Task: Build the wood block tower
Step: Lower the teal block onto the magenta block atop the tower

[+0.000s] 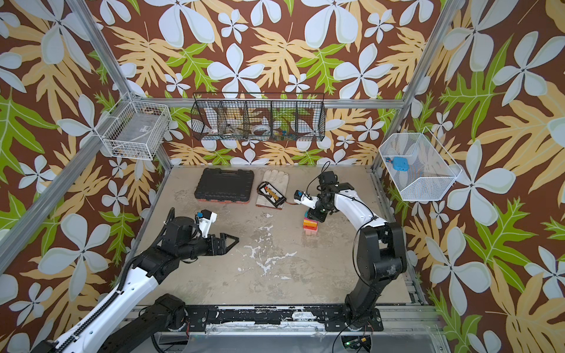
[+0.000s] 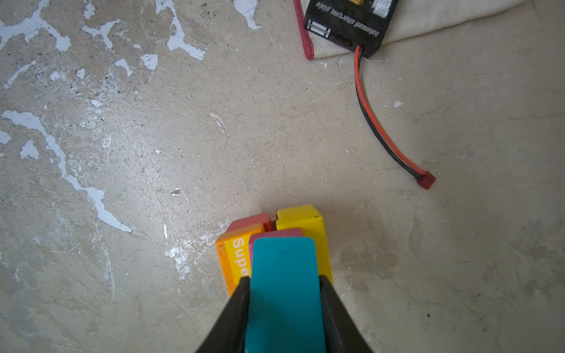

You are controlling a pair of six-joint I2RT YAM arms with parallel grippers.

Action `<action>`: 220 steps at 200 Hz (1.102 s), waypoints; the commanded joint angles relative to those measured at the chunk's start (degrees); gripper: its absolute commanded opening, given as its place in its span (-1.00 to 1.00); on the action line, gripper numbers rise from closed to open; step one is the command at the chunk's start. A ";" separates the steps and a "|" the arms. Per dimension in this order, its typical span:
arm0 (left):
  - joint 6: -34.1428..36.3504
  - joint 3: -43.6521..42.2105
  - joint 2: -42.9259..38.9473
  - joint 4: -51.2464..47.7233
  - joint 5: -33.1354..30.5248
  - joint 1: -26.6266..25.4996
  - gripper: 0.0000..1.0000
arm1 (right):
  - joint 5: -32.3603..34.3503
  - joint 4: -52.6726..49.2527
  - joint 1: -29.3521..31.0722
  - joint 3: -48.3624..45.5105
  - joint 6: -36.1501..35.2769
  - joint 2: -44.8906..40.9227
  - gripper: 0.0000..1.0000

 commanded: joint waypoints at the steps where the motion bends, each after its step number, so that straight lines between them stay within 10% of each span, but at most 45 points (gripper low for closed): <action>1: 0.64 0.01 -0.12 0.92 0.19 0.00 1.00 | 0.35 0.12 0.02 -0.31 0.13 -0.48 -0.28; 220: 0.62 0.01 -0.06 0.83 0.16 0.00 1.00 | -0.47 -2.15 0.02 0.35 -3.54 -0.21 -0.30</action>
